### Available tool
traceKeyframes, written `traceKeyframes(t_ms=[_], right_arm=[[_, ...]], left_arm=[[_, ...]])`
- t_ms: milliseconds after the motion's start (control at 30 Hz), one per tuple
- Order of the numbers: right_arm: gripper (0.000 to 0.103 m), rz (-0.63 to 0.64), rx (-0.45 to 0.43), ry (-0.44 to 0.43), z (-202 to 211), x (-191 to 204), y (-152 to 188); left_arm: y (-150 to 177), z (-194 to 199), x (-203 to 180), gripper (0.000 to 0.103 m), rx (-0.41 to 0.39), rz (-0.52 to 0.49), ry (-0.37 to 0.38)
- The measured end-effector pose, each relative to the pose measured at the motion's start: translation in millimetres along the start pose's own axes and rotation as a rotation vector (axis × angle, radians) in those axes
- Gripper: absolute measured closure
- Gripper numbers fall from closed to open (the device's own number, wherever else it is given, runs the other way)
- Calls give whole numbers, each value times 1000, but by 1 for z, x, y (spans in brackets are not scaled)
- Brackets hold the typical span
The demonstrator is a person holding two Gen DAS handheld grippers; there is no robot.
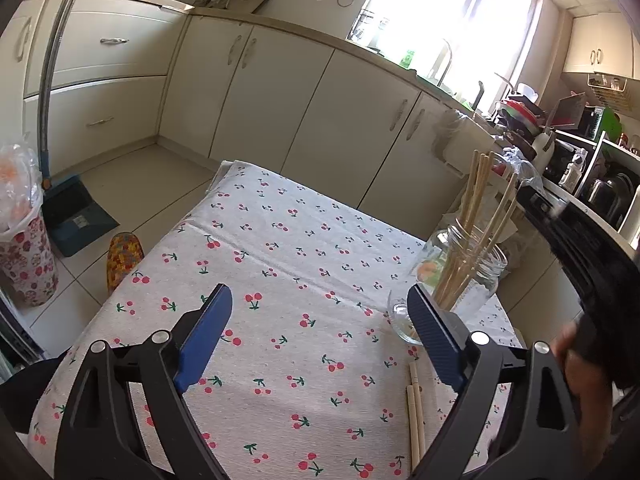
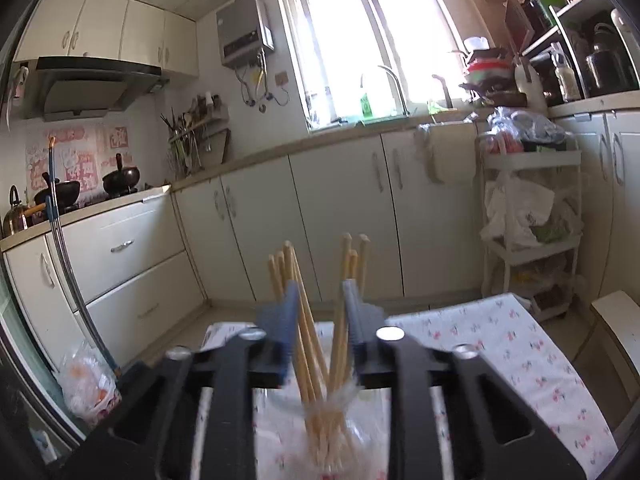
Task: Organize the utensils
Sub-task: 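Move both open grippers away from the glass jar, then move both grippers down to the last chopsticks lying on the tablecloth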
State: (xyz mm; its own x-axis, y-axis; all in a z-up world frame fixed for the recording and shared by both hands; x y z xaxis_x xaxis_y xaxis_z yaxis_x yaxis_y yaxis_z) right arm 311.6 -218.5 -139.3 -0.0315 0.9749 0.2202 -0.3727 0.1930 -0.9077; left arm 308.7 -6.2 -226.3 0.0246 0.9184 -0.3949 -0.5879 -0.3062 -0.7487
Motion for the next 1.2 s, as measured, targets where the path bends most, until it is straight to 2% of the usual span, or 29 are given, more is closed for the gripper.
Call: traceKeyframes(t_ms=[100, 133, 200, 333, 467, 600, 700, 733, 833, 967, 1067, 1200], right_arm=[[73, -11, 51, -8, 17, -1, 13], [67, -19, 80, -1, 25, -3, 20], [62, -39, 146, 12, 37, -7, 36], [62, -58, 321, 24, 60, -13, 86], [62, -52, 469, 24, 65, -9, 134], [62, -4, 550, 28, 55, 2, 156], [63, 36, 591, 49, 39, 8, 162], [68, 43, 613, 41, 34, 11, 166], [71, 77, 665, 59, 22, 16, 177], [78, 71, 669, 62, 27, 12, 178], [79, -15, 671, 0, 35, 5, 179], [79, -71, 658, -5, 41, -6, 173]], left_arm=[[0, 0, 0, 15, 3, -6, -12], [0, -1, 0, 15, 5, -10, -17], [2, -1, -1, 15, 18, -30, -39], [8, 7, -1, 14, 46, -65, -85], [17, 17, -1, 14, 90, -99, -114], [24, 31, 1, 14, 112, -101, -125], [28, 42, 1, 14, 117, -115, -129], [29, 45, 2, 14, 119, -116, -127], [30, 53, 6, 13, 126, -118, -129], [29, 61, 10, 13, 129, -114, -126], [29, 63, 9, 12, 134, -114, -122], [33, 63, 3, 12, 143, -124, -112]])
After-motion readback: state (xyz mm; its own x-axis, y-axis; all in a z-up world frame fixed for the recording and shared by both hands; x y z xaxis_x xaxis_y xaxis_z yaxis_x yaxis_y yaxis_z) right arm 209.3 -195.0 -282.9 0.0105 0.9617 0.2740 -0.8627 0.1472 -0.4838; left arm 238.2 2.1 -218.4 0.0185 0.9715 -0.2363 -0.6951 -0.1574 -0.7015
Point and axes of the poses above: each gripper's, at about its wrist camera, not at the fingertips, and z roughly against the way its jaws point, x to its left, y to its underside, the point moved 10 cm from there along -z, roughly the way its jaws point, and after that the axes turned 3 degrees about x, right-handed, at the moved point
